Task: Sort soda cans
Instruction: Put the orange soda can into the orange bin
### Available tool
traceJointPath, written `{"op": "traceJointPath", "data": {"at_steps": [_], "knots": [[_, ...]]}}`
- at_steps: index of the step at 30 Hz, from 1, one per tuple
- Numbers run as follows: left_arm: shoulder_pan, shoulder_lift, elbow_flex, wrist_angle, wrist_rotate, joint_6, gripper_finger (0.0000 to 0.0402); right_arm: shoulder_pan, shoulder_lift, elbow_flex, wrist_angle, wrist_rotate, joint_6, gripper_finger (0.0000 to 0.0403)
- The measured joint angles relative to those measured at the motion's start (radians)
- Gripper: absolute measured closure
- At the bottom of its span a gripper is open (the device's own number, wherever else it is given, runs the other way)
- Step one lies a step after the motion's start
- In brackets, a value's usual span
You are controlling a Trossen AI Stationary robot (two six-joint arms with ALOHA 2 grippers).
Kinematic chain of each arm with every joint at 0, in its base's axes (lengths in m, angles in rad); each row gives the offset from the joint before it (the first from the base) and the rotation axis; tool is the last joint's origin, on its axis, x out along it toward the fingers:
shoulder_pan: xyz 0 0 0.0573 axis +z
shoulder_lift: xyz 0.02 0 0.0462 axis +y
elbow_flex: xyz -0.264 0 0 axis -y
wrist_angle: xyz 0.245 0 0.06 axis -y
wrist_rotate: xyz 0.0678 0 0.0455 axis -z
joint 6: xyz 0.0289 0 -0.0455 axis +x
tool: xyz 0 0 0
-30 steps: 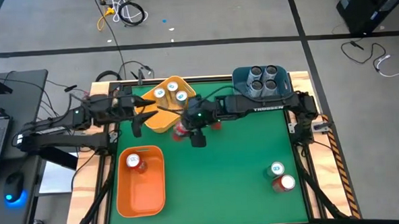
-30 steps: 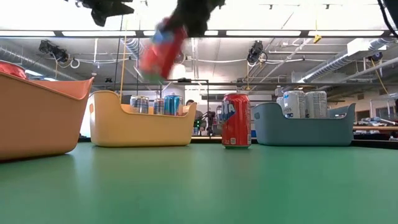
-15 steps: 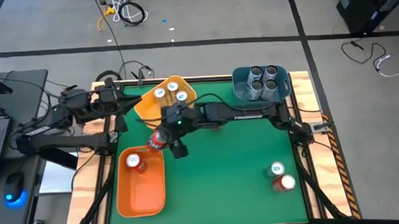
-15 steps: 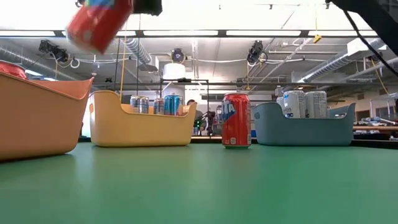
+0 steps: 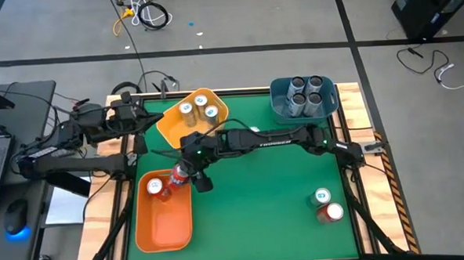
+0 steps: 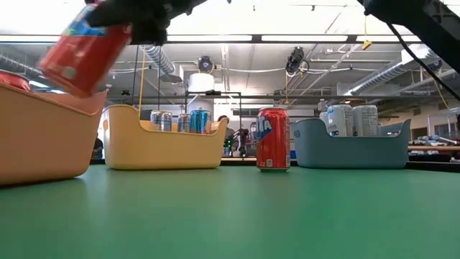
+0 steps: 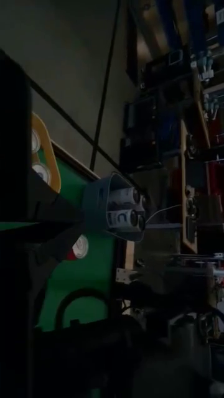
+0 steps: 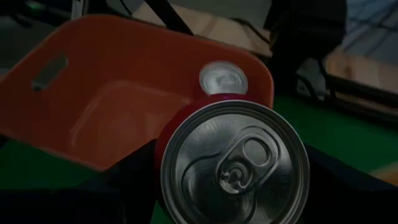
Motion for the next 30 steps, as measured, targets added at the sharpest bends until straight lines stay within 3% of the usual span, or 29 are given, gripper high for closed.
{"op": "traceJointPath", "data": {"at_steps": [14,30], "knots": [[0.002,0.003,0.000,-0.011,0.005,-0.016,0.0398,-0.004,0.063,0.002,0.010,-0.021,0.000,0.0116],[0.002,0.005,-0.001,-0.015,0.005,-0.016,0.0399,-0.004,0.063,0.004,-0.228,0.001,-0.026,0.0116]]}}
